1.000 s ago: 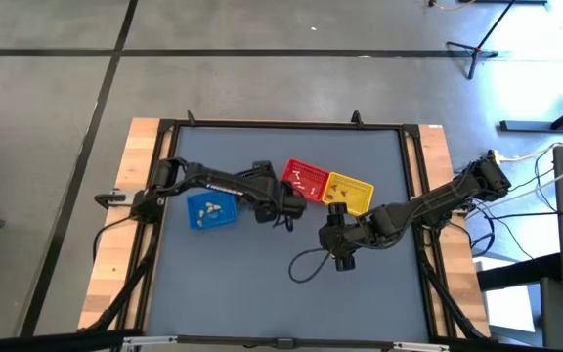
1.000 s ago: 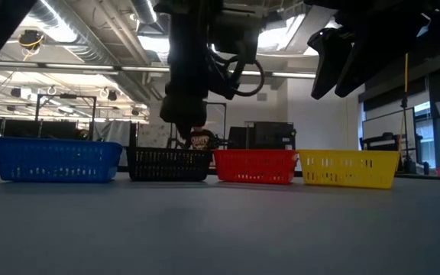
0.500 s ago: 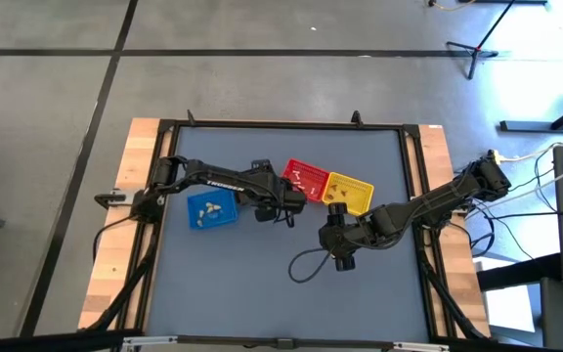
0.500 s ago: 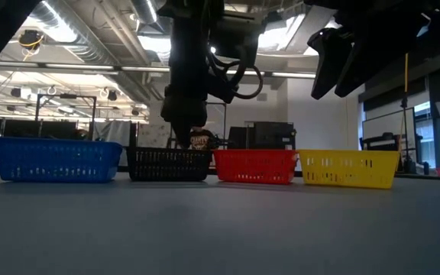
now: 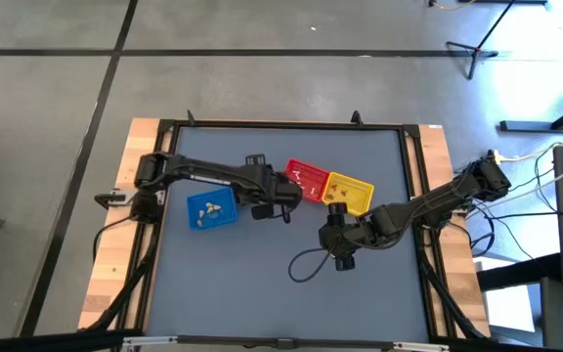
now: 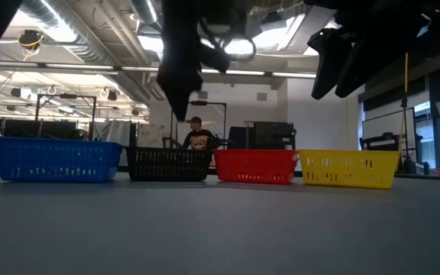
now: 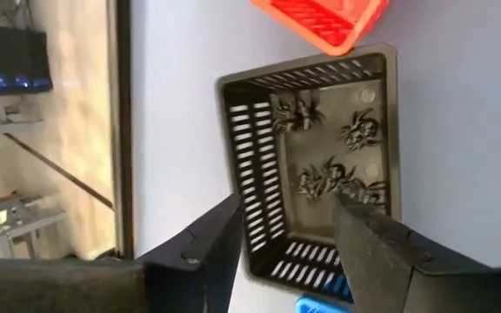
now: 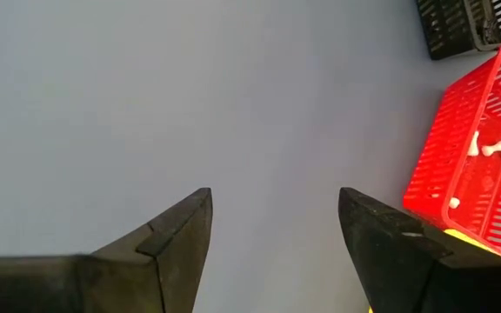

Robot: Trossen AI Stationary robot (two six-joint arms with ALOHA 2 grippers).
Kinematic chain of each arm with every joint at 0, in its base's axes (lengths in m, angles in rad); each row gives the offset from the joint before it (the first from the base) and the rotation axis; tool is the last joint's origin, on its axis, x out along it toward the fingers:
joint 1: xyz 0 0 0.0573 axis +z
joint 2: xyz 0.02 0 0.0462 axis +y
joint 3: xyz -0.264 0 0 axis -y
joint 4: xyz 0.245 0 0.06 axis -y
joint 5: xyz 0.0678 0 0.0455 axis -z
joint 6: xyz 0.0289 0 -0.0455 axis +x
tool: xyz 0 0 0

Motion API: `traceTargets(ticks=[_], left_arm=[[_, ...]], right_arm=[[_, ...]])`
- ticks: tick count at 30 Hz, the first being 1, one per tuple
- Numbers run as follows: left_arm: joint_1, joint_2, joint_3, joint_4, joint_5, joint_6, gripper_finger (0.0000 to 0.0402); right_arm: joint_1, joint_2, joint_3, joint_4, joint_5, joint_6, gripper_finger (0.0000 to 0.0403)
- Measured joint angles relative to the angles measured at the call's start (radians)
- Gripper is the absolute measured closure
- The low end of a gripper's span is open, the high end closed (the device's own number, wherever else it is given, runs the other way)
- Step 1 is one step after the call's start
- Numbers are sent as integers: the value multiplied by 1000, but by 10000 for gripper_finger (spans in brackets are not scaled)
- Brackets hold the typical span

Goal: Sort Halloween decoration
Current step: Return to Home Position

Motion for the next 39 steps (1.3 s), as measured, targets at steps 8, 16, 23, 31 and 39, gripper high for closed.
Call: traceTargets(ticks=[8, 16, 23, 31, 39], left_arm=[[-2, -193, -8, -6, -22, -15, 257], [-38, -504, -206, 109, -67, -68, 291], [-70, -819, -551, 379, -24, -61, 315], [-71, -1118, -905, 704, 32, -25, 326], [-53, -1359, -1160, 938, 123, 46, 326]], right_arm=[[0, 0, 0, -9, 8, 0, 155], [0, 0, 0, -26, 10, 0, 157], [0, 0, 0, -22, 10, -14, 236], [0, 0, 0, -20, 10, -25, 350], [0, 0, 0, -19, 10, -25, 399]])
